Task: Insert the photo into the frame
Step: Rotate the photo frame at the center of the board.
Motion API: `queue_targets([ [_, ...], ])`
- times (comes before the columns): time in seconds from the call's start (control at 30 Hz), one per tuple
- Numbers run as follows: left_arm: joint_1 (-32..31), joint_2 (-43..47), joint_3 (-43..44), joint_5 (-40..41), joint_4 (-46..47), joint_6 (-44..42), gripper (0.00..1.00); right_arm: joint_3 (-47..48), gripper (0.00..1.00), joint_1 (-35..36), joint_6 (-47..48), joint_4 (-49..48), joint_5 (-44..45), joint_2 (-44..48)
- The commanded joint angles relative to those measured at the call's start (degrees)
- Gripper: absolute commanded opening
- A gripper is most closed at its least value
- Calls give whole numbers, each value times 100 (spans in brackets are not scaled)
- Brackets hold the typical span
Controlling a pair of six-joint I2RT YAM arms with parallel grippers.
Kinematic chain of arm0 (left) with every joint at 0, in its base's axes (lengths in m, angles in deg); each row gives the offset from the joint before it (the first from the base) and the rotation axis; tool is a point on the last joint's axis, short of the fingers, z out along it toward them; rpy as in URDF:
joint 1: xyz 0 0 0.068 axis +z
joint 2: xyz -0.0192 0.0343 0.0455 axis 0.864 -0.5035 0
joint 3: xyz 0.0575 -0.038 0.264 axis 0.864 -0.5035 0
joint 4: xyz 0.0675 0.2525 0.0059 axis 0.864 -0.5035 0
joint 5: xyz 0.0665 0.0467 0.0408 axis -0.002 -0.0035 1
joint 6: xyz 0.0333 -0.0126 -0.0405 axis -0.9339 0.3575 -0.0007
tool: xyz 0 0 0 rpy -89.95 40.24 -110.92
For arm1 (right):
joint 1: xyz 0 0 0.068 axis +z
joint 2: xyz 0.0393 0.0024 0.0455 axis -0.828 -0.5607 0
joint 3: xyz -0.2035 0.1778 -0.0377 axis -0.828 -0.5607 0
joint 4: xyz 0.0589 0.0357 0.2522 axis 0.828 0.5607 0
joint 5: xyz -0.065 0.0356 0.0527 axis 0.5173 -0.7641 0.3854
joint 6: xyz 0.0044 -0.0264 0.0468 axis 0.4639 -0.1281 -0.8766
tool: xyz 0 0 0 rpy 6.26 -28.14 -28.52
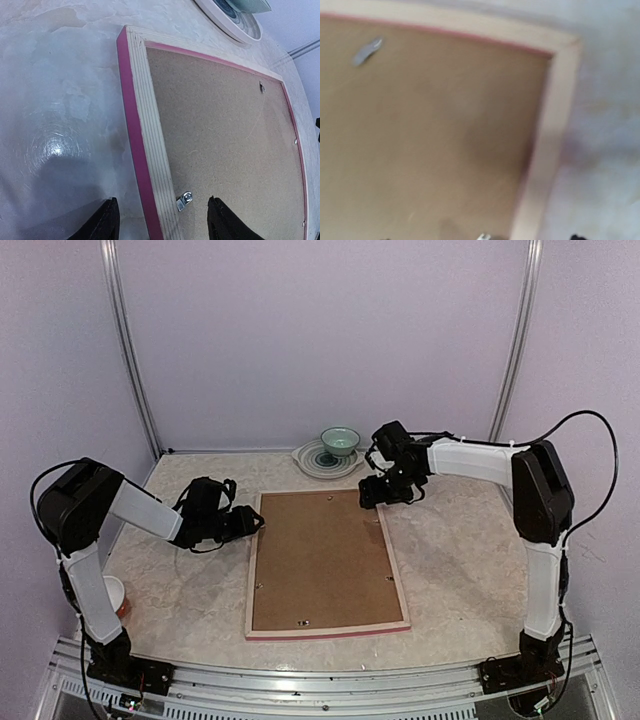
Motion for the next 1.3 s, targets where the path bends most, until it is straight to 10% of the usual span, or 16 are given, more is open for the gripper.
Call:
queue_targets([
  [0.0, 47, -150, 18, -63, -216, 49, 62, -617, 77, 119, -41, -88, -2, 422],
  [0.47, 28, -242, -16, -269, 32, 58, 69, -2962, 98, 119, -130, -1242, -967, 1631],
  [1.27, -727, -568, 404, -145, 78, -131, 77, -4312, 99, 639, -48, -1846, -2122, 2410],
])
